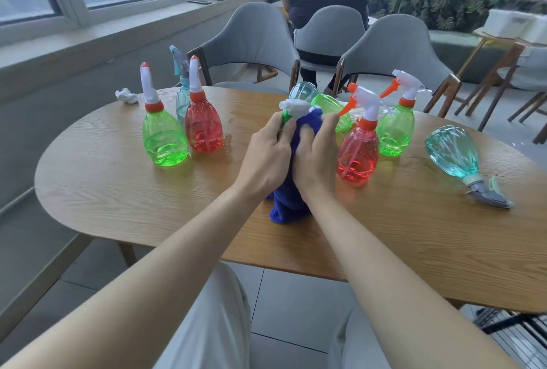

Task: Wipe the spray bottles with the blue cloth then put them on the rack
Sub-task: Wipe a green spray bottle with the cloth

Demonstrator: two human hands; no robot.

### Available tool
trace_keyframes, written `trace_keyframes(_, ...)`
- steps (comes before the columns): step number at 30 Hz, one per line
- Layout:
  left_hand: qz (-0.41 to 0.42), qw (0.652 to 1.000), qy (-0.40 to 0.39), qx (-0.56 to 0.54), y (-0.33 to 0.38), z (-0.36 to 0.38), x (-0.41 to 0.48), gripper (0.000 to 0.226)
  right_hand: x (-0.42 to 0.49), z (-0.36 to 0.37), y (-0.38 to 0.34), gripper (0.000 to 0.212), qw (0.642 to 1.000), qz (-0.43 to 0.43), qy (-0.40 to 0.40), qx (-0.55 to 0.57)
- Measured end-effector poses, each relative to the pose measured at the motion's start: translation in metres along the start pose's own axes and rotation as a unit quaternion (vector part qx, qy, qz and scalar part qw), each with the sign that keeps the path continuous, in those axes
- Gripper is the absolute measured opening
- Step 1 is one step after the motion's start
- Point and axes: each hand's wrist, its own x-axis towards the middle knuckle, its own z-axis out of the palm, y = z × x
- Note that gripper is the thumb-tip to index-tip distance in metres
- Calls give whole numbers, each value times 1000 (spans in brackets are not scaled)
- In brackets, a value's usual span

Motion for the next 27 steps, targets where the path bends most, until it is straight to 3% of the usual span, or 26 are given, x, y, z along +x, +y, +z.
trace_keyframes(4,-8,1000,-3,-14,-2,1,-1,29,3,-12,5,12,999,8,-29,35)
trace_keyframes(7,-12,999,-13,-40,-2,1,-3,27,2,-14,9,27,998,-18,-56,8)
trace_keyframes(13,-13,997,-36,-72,3,-5,-3,39,11,-9,5,39,998,-21,-7,-54)
trace_keyframes(17,-15,996,-38,-79,5,-6,-6,38,8,-2,1,30,996,-43,-14,-73)
trace_keyframes(27,13,994,-20,-105,-10,3,-11,35,1,-8,-2,17,999,-20,-25,-2)
